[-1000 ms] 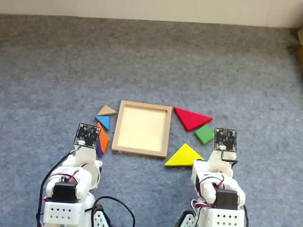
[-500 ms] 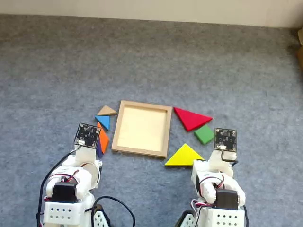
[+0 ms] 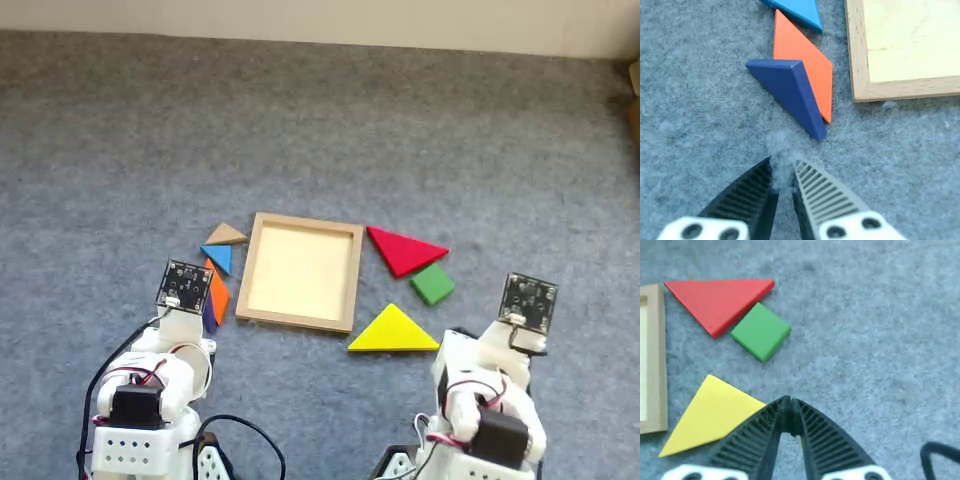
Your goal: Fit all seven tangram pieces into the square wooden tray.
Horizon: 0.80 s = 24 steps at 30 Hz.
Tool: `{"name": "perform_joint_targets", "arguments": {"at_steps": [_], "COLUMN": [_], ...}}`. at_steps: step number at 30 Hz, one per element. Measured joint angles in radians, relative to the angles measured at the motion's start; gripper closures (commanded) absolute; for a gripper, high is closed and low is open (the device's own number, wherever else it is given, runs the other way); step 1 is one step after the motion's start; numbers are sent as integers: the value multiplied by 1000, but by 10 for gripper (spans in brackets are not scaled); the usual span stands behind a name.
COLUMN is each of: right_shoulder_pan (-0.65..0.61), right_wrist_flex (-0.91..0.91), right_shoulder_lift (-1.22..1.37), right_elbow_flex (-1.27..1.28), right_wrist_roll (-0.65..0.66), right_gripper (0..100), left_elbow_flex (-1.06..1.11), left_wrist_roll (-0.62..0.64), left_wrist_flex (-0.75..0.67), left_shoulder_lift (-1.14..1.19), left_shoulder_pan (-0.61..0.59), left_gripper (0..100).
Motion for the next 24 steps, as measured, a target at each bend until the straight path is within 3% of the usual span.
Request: {"name": "perform_joint_targets", "arguments": {"at_steps": [5,13,15,20,24], "right_shoulder_pan": [3,3,3,-64,-193], "right_wrist_flex": [101,138,138,138,138], "right_shoulder_lift": [80,555,649,789,845], "right_elbow_flex": [-206,-489,-526,-548,-548], "right_wrist_roll": [0,0,0,-143,-295], "right_gripper": [994,985,936,722,730], "left_elbow_flex": [0,0,0,0,0], "left_wrist_roll": [0,0,0,0,0], "left_wrist_flex": [0,0,0,0,0], "left_shoulder_lift": [0,0,0,0,0], "left_shoulder_pan": [0,0,0,0,0], "left_gripper": [993,993,993,993,993]}}
